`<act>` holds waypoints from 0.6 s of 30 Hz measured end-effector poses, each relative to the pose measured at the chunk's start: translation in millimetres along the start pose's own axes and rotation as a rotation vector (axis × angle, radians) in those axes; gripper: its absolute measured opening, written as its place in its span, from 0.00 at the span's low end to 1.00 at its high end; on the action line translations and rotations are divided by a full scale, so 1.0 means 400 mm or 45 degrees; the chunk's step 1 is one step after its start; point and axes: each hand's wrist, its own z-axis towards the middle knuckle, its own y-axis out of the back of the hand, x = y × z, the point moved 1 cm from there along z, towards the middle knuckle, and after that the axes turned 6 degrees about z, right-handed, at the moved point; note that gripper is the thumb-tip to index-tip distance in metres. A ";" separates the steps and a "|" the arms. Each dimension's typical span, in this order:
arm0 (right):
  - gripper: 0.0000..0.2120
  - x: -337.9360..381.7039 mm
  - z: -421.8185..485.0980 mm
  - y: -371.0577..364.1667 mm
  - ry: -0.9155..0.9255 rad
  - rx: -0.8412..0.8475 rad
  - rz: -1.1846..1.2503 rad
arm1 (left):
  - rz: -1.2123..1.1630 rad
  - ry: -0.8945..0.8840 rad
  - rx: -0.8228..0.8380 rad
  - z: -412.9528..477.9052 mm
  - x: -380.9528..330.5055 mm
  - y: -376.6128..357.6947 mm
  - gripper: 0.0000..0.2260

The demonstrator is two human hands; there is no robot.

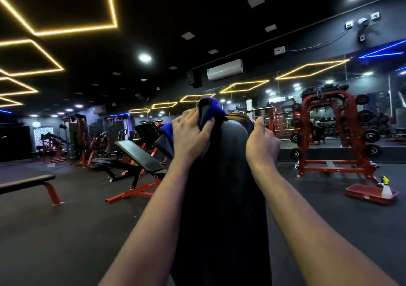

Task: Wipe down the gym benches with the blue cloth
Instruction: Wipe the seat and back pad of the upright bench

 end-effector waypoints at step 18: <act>0.26 -0.007 -0.008 -0.003 0.003 -0.046 -0.055 | -0.096 1.053 0.054 -0.145 0.130 0.030 0.25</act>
